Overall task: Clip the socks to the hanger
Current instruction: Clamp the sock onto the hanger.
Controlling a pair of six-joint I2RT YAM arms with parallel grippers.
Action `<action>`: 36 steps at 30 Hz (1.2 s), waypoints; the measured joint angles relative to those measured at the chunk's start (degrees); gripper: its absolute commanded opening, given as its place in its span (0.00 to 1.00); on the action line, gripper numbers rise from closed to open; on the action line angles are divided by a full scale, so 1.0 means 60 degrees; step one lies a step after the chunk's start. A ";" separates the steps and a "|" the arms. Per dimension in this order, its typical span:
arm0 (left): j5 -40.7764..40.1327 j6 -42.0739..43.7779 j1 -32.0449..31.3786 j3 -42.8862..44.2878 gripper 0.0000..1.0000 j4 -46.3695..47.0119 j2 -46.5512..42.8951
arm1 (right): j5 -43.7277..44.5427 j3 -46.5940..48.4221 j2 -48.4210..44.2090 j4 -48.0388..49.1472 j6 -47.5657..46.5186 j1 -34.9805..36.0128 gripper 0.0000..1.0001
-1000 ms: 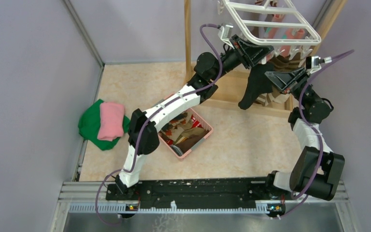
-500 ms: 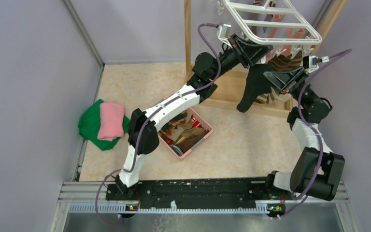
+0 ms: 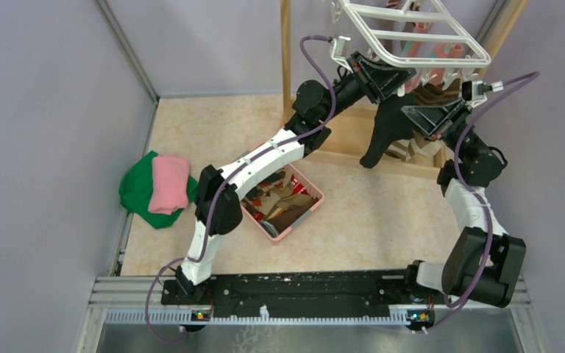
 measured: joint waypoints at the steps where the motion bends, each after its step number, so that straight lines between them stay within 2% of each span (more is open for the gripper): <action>1: 0.0000 -0.0022 0.0000 -0.0004 0.01 0.0015 0.0000 | 0.0022 0.0004 0.0000 0.0011 0.0007 0.0000 0.00; 27: 0.0295 -0.0295 0.0062 -0.0098 0.00 0.0353 0.0000 | 0.0280 0.0776 0.0200 0.0011 0.0076 -0.0004 0.00; 36: 0.0379 -0.0393 0.0087 -0.0211 0.01 0.0525 0.0000 | 0.0131 0.1195 0.0459 0.0018 -0.0324 -0.0033 0.00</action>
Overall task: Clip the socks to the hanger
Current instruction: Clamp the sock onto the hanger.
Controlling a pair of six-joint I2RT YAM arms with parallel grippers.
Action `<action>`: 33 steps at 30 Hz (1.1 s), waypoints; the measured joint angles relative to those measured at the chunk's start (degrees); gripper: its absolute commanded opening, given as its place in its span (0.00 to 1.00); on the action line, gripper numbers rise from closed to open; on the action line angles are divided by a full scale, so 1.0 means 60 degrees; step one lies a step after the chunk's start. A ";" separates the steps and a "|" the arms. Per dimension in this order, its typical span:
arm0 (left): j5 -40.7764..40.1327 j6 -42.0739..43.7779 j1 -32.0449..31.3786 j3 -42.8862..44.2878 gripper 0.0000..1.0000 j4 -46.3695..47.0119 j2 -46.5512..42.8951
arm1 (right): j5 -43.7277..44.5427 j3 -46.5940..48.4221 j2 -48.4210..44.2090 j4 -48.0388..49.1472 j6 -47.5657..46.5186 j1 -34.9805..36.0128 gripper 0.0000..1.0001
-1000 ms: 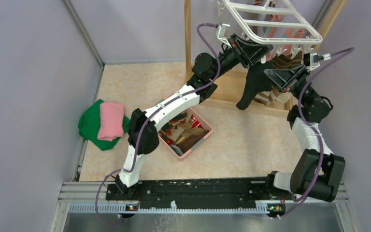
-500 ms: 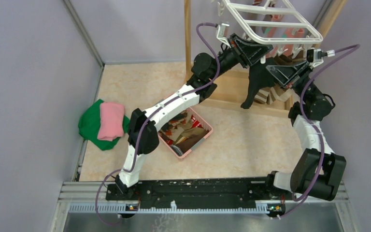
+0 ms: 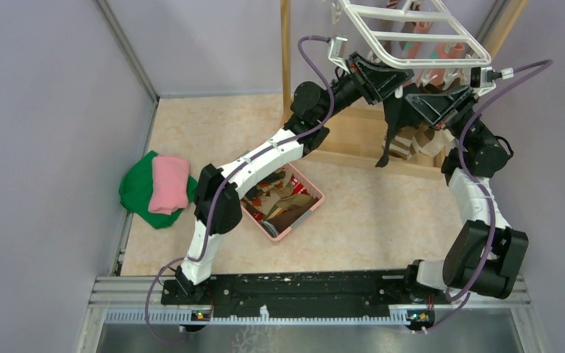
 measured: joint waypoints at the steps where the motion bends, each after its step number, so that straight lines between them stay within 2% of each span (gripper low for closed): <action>1: 0.0018 -0.0007 0.0011 -0.0018 0.01 0.0007 0.0000 | -0.0069 0.0000 0.0029 0.0000 -0.0055 0.0000 0.00; 12: 0.0084 -0.0222 0.0036 -0.0120 0.01 0.0186 0.0000 | -0.0750 0.0022 0.0222 0.0004 -0.0619 -0.0106 0.00; 24: 0.0117 -0.0390 0.0055 -0.0248 0.02 0.0284 -0.0018 | -0.0754 0.0248 0.0226 0.0033 -0.0907 -0.0189 0.00; 27: 0.0120 -0.0444 0.0076 -0.0262 0.06 0.0324 -0.0015 | -0.0754 0.0248 0.0226 0.0033 -0.0936 -0.0189 0.00; 33: 0.0124 -0.0463 0.0098 -0.0262 0.29 0.0415 -0.0018 | -0.0754 0.0248 0.0237 0.0033 -0.0947 -0.0189 0.00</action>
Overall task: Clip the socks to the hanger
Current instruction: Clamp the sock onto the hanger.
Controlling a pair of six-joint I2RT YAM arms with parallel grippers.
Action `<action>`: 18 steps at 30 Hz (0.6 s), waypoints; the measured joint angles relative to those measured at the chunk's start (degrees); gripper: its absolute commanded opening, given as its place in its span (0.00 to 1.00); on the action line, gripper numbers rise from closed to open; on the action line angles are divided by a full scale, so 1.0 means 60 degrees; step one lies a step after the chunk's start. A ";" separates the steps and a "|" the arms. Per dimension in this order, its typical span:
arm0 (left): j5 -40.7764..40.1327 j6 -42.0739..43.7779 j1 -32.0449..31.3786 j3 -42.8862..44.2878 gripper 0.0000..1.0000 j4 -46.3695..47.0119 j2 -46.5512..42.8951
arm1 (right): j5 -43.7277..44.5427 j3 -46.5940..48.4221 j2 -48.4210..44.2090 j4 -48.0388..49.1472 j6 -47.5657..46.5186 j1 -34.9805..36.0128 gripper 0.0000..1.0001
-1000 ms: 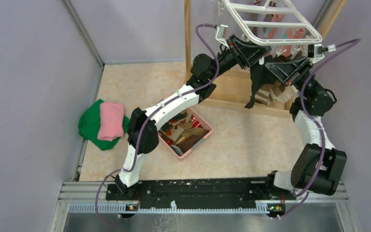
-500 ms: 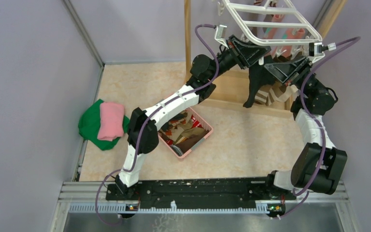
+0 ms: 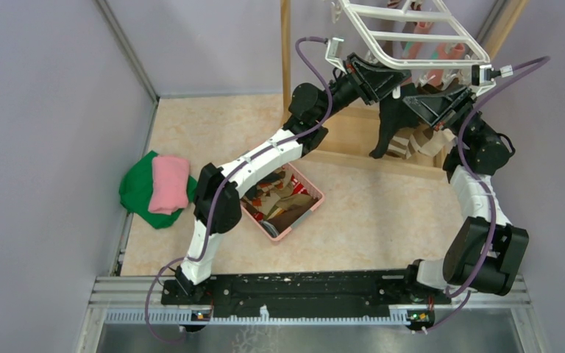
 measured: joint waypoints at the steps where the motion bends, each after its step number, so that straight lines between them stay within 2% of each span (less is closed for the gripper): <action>1: 0.0000 0.0000 0.0000 0.0000 0.32 0.0000 0.0000 | -0.0004 0.0000 0.0007 0.0000 0.0000 0.0000 0.00; 6: 0.0000 -0.0036 0.0000 0.0000 0.45 -0.0004 0.0000 | -0.0004 0.0000 0.0135 0.0000 0.0000 0.0000 0.00; 12: 0.0113 -0.0073 0.0000 0.0000 0.54 -0.0004 0.0000 | -0.0004 0.0000 0.0168 0.0000 0.0000 0.0000 0.00; 18: 0.0215 -0.0102 0.0000 -0.0117 0.71 -0.0011 -0.0062 | -0.0004 0.0000 0.0168 0.0000 0.0000 0.0000 0.00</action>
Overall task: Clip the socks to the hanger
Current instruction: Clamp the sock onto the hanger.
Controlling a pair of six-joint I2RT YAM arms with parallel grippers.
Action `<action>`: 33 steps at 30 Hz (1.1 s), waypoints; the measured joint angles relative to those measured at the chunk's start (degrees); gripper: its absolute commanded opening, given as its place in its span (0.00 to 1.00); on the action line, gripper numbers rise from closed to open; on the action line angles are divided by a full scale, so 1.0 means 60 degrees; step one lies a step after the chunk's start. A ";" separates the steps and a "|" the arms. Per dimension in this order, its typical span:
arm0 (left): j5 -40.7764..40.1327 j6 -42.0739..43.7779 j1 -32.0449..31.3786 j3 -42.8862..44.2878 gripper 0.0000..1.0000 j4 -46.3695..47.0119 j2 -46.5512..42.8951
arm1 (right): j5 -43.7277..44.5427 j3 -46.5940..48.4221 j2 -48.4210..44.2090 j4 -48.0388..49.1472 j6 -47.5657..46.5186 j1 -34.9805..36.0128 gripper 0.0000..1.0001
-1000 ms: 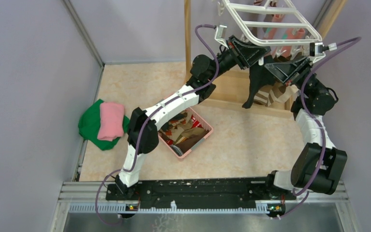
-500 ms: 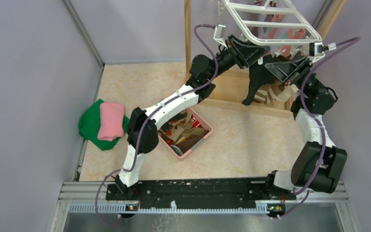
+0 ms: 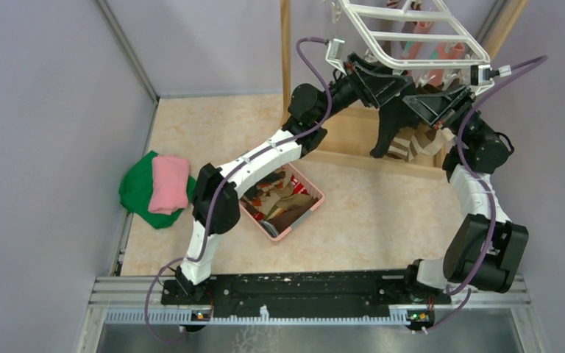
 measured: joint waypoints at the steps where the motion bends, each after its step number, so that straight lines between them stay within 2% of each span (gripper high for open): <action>1: 0.0004 0.0000 0.0000 -0.0073 0.74 -0.0004 -0.0047 | 0.0000 0.0000 0.0000 0.0000 0.0000 0.0000 0.02; 6: -0.0022 0.0244 0.0000 -0.1104 0.86 -0.0040 -0.0710 | -0.0153 -0.0022 0.0000 0.0004 -0.0098 -0.0142 0.32; 9: -0.0193 0.0670 -0.0004 -0.2102 0.88 -0.0160 -0.1388 | -0.0390 -0.0189 -0.0058 0.0007 -0.0346 -0.0372 0.51; 12: -0.0368 0.1173 -0.0004 -0.2922 0.89 -0.0240 -0.2014 | -0.0667 -0.0474 -0.0229 0.0004 -0.0586 -0.0579 0.64; 17: -0.0459 0.1938 -0.0004 -0.4160 0.89 -0.0262 -0.2951 | -0.1315 -0.0809 -0.0718 0.0055 -0.0976 -0.0943 0.69; 23: 0.0149 0.3595 -0.0004 -0.6583 0.93 -0.0233 -0.4470 | -0.2918 -0.1413 -0.1319 0.0102 -0.1687 -0.1392 0.70; 27: 0.0495 0.4998 -0.0004 -0.8557 0.95 -0.0197 -0.5752 | -0.4102 -0.2310 -0.2204 0.0135 -0.2667 -0.1625 0.72; 33: 0.0237 0.6481 0.0040 -1.1591 0.98 -0.0135 -0.7289 | -0.4827 -0.4087 -0.3654 0.0219 -0.4699 -0.1854 0.81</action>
